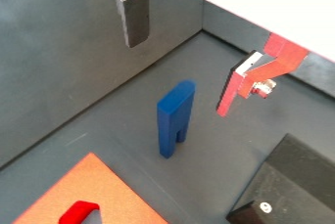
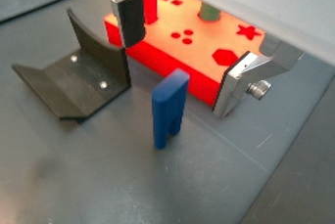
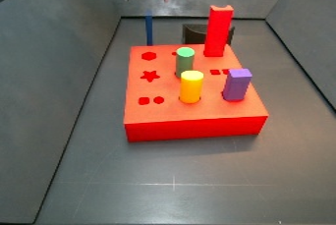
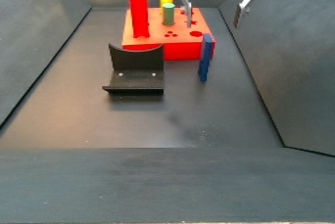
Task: Pick up the square-circle object. Move up. Rotate the square-circle object. Move to above the board. Insert the square-circle object.
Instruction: Rotate the square-circle object.
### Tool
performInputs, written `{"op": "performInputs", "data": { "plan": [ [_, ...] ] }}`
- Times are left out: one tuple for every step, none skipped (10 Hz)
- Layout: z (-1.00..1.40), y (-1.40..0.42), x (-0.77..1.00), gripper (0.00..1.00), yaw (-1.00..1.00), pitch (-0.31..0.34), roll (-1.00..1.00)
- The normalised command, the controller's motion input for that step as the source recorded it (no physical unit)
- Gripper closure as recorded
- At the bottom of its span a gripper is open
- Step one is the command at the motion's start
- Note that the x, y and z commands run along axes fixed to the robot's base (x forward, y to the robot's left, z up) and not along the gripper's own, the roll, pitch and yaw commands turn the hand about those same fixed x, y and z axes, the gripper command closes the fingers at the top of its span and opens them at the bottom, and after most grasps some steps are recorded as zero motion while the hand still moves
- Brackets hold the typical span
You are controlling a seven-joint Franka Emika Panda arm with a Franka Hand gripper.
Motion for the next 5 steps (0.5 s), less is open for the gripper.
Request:
{"op": "performInputs", "data": {
  "plan": [
    [-1.0, 0.0, 0.04, 0.0, 0.08, 0.002, 0.0],
    [-1.0, 0.0, 0.04, 0.0, 0.07, -0.011, 0.0],
    [-0.84, 0.0, 0.04, 0.0, 0.06, -0.024, 0.0],
    [-0.68, 0.0, 0.04, 0.0, 0.05, -0.028, 0.0],
    [-0.48, 0.0, 0.04, 0.0, 0.05, -0.026, 0.0]
  ]
}}
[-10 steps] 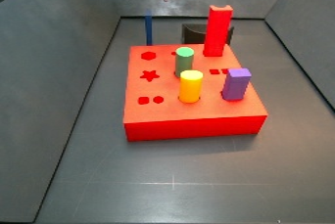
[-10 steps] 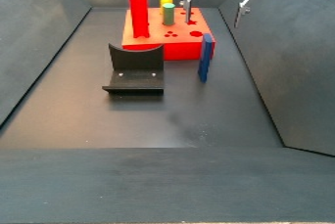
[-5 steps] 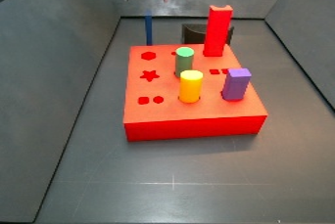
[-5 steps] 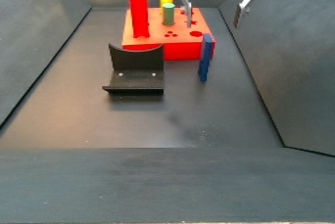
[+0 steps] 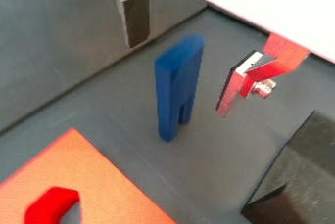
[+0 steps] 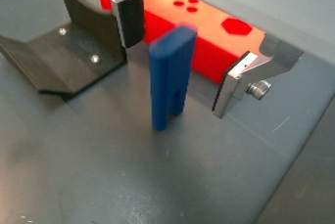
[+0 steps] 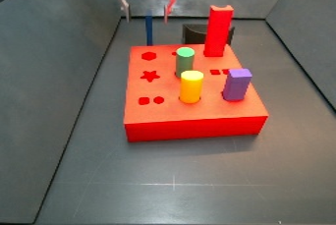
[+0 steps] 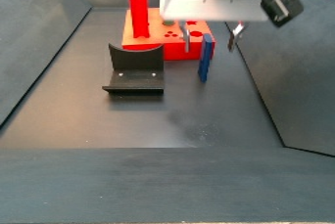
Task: Pick up the square-circle object. Move up. Rotate the square-circle object. Move to above the board. Insert the square-circle object.
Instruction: Rotate the square-circle object, then move to above the board.
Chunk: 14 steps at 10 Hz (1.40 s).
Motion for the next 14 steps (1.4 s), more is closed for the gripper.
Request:
{"op": "performInputs", "data": {
  "plan": [
    [-0.38, 0.0, 0.04, 0.0, 0.05, -0.025, 0.0],
    [-0.19, 0.0, 0.04, 0.0, 0.05, -0.024, 0.0],
    [0.0, 0.0, 0.0, 1.0, 0.05, -0.017, 0.0],
    [1.0, 0.04, -0.09, 1.0, -0.17, 0.229, 0.08],
    [1.0, 0.04, -0.09, 1.0, -0.17, 0.232, 0.08],
    [1.0, 0.04, -0.08, 1.0, -0.13, 0.189, 0.08],
    [1.0, 0.04, -0.08, 1.0, -0.11, 0.16, 0.08],
    [1.0, 0.04, -0.08, 1.0, -0.07, 0.114, 0.09],
    [1.0, 0.04, -0.07, 1.0, -0.05, 0.092, 0.09],
    [1.0, 0.04, -0.07, 1.0, -0.03, 0.07, 0.08],
    [1.0, 0.04, -0.07, 1.0, -0.03, 0.065, 0.08],
    [1.0, 0.04, -0.07, 1.0, -0.03, 0.058, 0.08],
    [1.0, 0.04, -0.07, 1.0, -0.02, 0.059, 0.07],
    [1.0, 0.04, -0.06, 1.0, -0.02, 0.064, 0.07]
  ]
}}
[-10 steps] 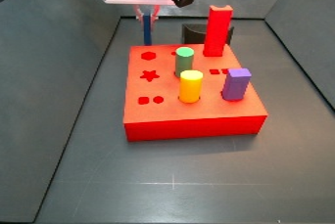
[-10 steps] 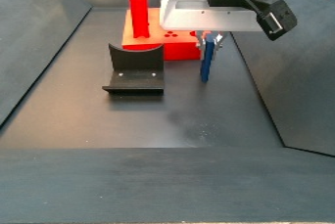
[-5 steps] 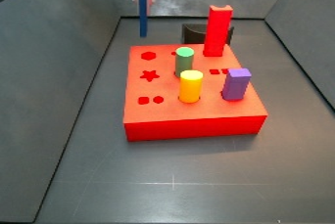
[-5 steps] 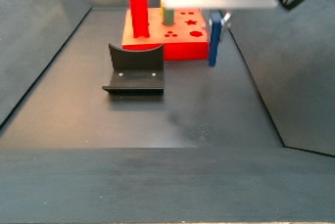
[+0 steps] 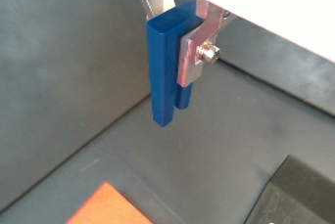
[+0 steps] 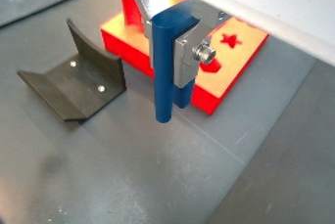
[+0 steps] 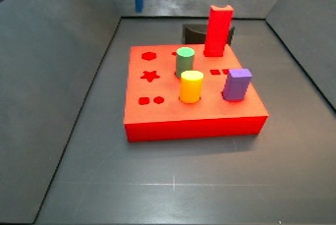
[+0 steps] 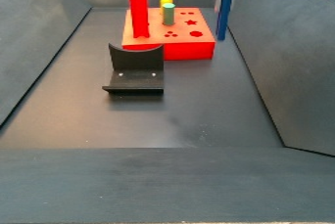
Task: Pick up the square-circle object. Move up. Rotate the square-circle object. Move to above the board. Insert the square-circle object.
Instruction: Move to above the board.
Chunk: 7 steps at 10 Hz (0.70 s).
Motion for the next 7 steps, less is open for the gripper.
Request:
{"op": "performInputs", "data": {
  "plan": [
    [1.0, 0.04, -0.05, 1.0, -0.02, 0.066, 0.06],
    [1.0, 0.04, -0.04, 1.0, -0.02, 0.076, 0.06],
    [1.0, 0.04, -0.03, 1.0, -0.02, 0.082, 0.06],
    [1.0, 0.04, -0.03, 1.0, -0.02, 0.086, 0.05],
    [1.0, 0.05, -0.02, 1.0, -0.02, 0.088, 0.05],
    [0.94, 0.04, -0.01, 1.0, -0.02, 0.092, 0.05],
    [0.71, 0.03, 0.0, 1.0, -0.02, 0.092, 0.04]
  ]
}}
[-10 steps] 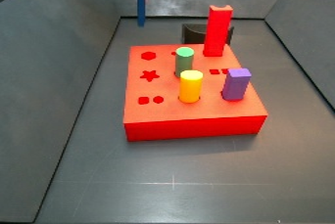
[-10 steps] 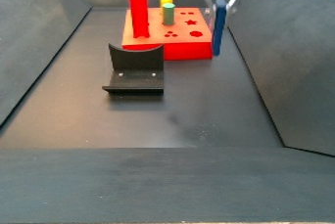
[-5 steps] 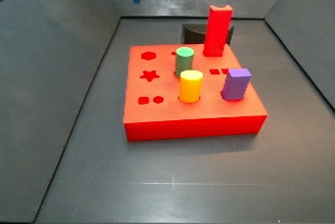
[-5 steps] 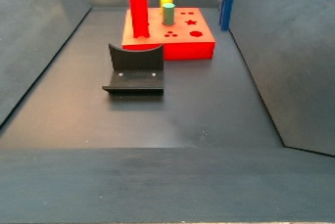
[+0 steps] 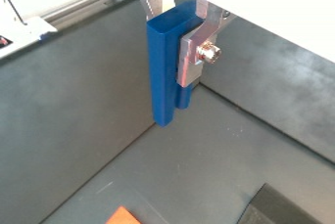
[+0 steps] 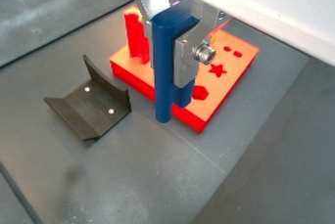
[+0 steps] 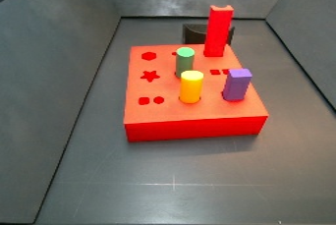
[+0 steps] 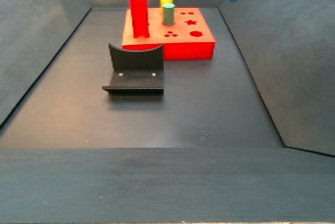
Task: Pick up the square-circle object. Move up. Rotate the square-circle object. Move to above the board. Insert the square-circle object.
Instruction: Move to above the board.
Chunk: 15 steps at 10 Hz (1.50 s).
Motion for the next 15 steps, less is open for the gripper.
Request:
{"op": "performInputs", "data": {
  "plan": [
    [0.54, 0.03, 0.0, 1.0, -0.03, 0.089, 0.04],
    [0.37, 0.02, 0.0, 1.0, -0.03, 0.088, 0.04],
    [0.2, 0.02, 0.01, 1.0, -0.03, 0.087, 0.04],
    [0.1, -1.0, 0.28, 1.0, 0.02, 0.07, 0.04],
    [0.1, -1.0, 0.28, 1.0, 0.03, 0.07, 0.04],
    [0.1, -1.0, 0.29, 1.0, 0.04, 0.096, 0.02],
    [0.11, -1.0, 0.3, 1.0, 0.02, 0.11, -0.02],
    [0.11, -1.0, 0.31, 1.0, 0.01, 0.126, 0.01],
    [0.11, -1.0, 0.32, 1.0, 0.02, 0.128, 0.01],
    [0.11, -1.0, 0.34, 1.0, 0.01, 0.127, -0.01],
    [0.11, -1.0, 0.34, 1.0, 0.01, 0.126, 0.0],
    [0.12, -1.0, 0.36, 1.0, 0.01, 0.134, 0.01],
    [0.12, -1.0, 0.38, 1.0, 0.01, 0.132, 0.01],
    [0.11, -0.81, 0.34, 1.0, 0.01, 0.137, 0.02],
    [0.09, -0.63, 0.29, 1.0, 0.01, 0.133, 0.04]
  ]
}}
